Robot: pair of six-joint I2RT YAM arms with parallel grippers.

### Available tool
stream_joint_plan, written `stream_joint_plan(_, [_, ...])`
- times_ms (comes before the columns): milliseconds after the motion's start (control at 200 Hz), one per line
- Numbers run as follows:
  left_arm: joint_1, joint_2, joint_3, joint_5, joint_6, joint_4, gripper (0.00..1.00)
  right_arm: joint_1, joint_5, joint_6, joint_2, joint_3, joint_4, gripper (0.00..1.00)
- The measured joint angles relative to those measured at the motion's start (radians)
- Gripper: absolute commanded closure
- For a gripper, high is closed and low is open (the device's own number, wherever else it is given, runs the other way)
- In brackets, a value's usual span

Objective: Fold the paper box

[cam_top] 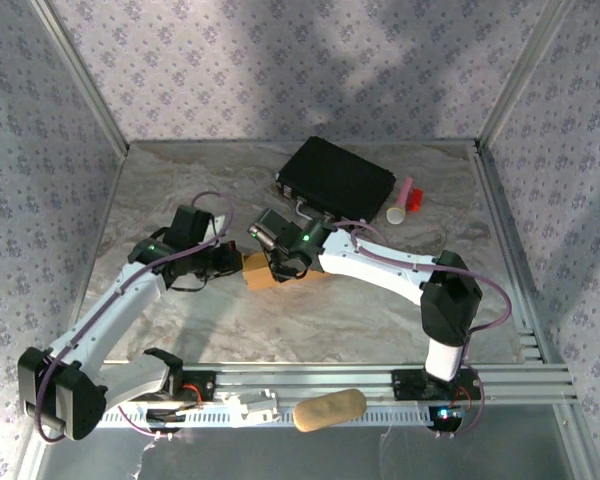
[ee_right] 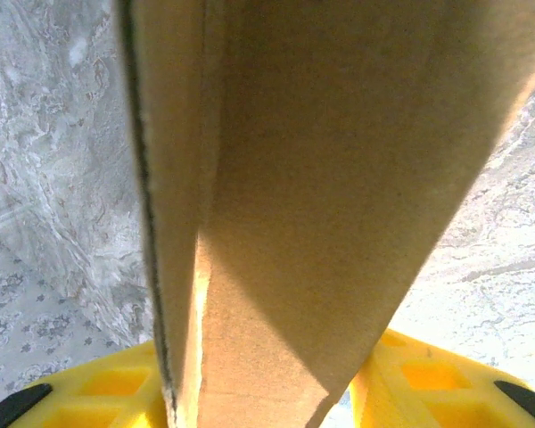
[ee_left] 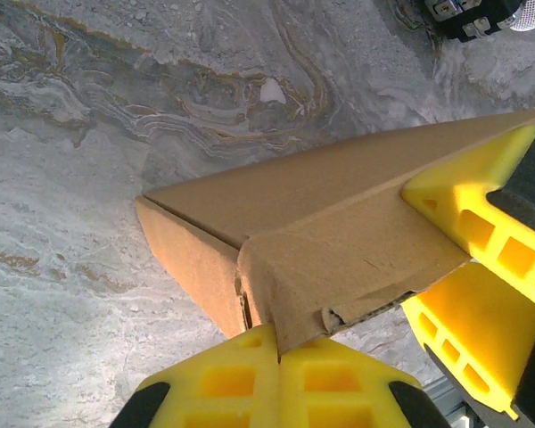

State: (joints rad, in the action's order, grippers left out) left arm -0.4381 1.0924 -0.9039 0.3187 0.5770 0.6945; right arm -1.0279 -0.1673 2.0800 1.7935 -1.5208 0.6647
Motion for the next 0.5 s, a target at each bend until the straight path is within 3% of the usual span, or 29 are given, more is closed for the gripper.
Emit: stream_joint_plan(500, [0.000,-0.023,0.024,-0.019,-0.035,-0.012,0.97,0.000,0.000,0.000,0.000,0.000,-0.004,0.59])
